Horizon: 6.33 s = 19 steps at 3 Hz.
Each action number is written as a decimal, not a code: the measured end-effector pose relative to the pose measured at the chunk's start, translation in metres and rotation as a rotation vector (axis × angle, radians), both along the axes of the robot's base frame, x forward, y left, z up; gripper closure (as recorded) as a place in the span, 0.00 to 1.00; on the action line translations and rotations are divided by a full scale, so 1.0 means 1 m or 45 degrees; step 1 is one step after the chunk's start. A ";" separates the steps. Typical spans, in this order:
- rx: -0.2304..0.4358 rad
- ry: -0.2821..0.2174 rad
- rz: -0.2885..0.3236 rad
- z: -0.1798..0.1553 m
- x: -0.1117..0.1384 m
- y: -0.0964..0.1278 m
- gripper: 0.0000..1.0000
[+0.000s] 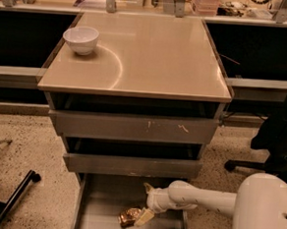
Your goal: Pick orange can from bottom drawer and place on counter
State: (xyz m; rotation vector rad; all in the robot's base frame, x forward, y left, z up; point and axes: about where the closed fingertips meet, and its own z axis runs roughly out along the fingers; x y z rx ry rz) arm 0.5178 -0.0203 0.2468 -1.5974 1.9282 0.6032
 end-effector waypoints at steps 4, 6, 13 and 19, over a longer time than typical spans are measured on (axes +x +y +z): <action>0.046 0.054 0.135 -0.083 -0.026 0.050 0.00; 0.034 -0.001 0.169 -0.096 -0.006 0.069 0.00; 0.020 0.045 0.136 -0.118 0.004 0.051 0.65; 0.041 -0.327 0.231 0.171 -0.001 0.067 1.00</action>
Offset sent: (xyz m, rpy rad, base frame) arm -0.0291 0.0417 -0.0821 0.0035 0.0990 0.1072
